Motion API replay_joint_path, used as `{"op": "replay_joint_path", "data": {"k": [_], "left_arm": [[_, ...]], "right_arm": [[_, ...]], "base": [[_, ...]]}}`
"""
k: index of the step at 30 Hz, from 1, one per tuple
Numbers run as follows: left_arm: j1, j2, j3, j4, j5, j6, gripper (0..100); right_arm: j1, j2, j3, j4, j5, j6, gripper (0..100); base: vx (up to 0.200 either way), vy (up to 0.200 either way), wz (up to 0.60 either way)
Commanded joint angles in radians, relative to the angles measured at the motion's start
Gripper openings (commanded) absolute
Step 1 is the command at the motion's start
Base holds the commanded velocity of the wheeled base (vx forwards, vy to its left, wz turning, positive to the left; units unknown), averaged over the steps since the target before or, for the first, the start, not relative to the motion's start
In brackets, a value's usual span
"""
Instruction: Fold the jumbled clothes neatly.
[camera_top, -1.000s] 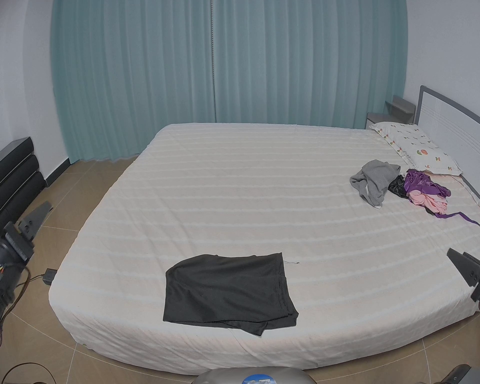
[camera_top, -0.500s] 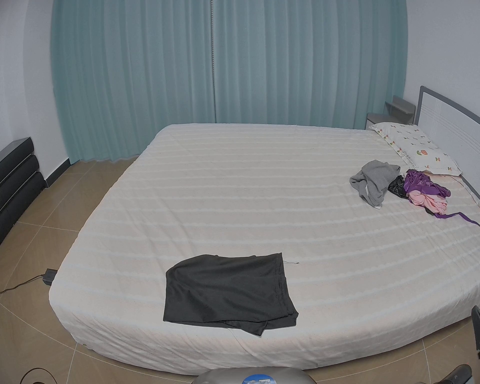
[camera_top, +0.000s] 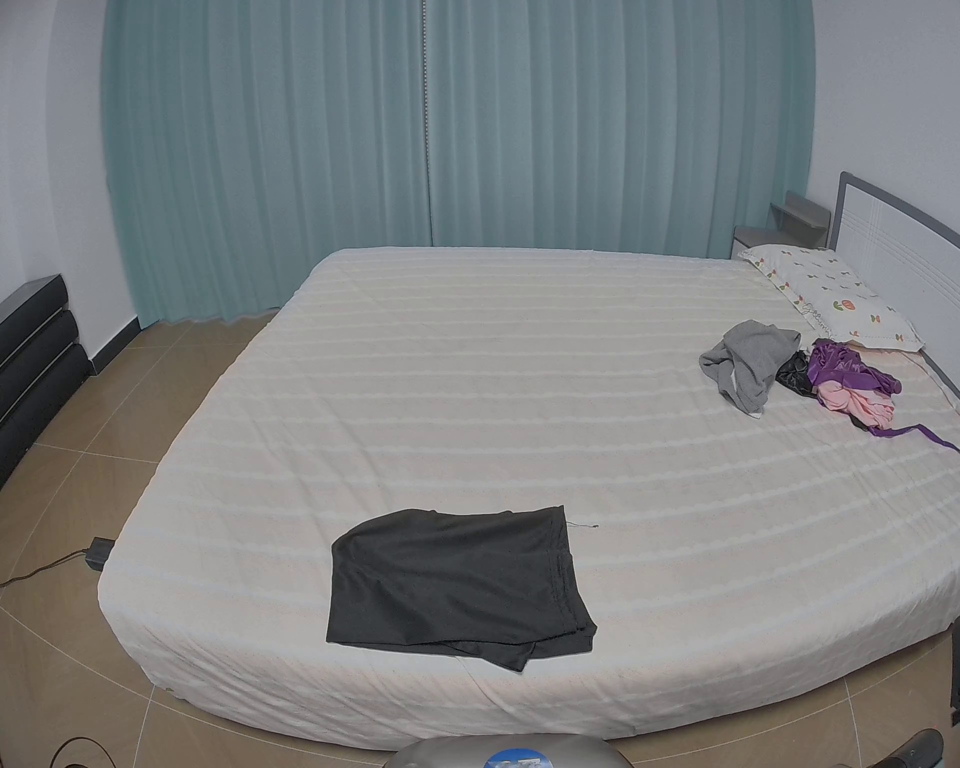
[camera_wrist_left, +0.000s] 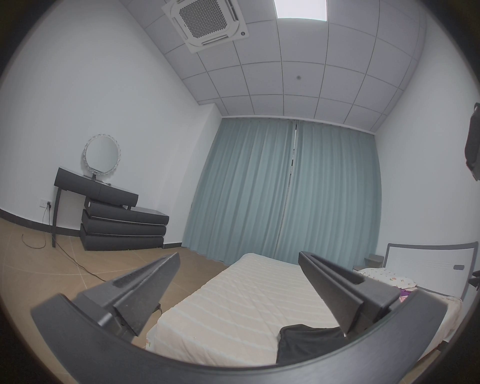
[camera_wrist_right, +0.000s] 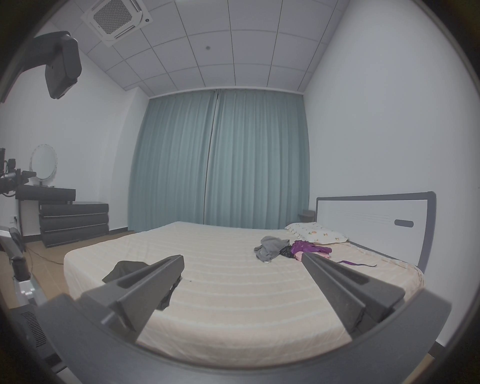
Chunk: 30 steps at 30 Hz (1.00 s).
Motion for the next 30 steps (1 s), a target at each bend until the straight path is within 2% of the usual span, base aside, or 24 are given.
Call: {"op": "replay_joint_path", "data": {"k": [1, 4, 6, 9, 14, 19, 25, 27, 30], "left_arm": [[-0.022, -0.073, 0.082, -0.014, -0.027, 0.034, 100], [-0.022, -0.070, 0.167, -0.155, -0.027, 0.048, 100], [-0.022, -0.070, 0.231, -0.285, -0.034, 0.069, 100], [-0.022, -0.070, 0.349, -0.419, -0.040, 0.177, 100], [-0.023, -0.070, 0.349, -0.384, -0.062, 0.200, 100], [-0.022, -0.070, 0.349, -0.249, -0.123, 0.195, 100], [-0.022, -0.068, 0.349, -0.152, -0.223, 0.201, 100], [-0.022, -0.068, 0.349, -0.095, -0.232, 0.190, 100], [-0.022, -0.070, 0.349, -0.092, -0.257, 0.186, 100]], "right_arm": [[0.000, -0.018, 0.159, -0.167, -0.045, -0.008, 100], [0.000, -0.018, 0.271, -0.357, -0.042, -0.045, 100], [0.000, -0.018, 0.268, -0.376, -0.047, -0.054, 100], [0.000, -0.018, 0.269, -0.336, -0.056, -0.056, 100], [0.000, -0.018, 0.266, -0.206, -0.061, -0.031, 100], [0.000, -0.018, 0.263, -0.199, -0.050, -0.006, 100], [-0.003, -0.016, 0.255, -0.166, 0.022, -0.013, 100], [-0.003, -0.018, 0.241, -0.138, 0.016, -0.013, 100], [-0.005, -0.015, 0.223, -0.087, -0.013, -0.006, 100]], "base": [[0.000, 0.000, 0.00], [0.000, 0.000, 0.00], [0.000, 0.000, 0.00], [0.000, 0.000, 0.00], [0.000, 0.000, 0.00], [0.000, 0.000, 0.00], [0.000, 0.000, 0.00], [0.000, 0.000, 0.00], [0.000, 0.000, 0.00]]}}
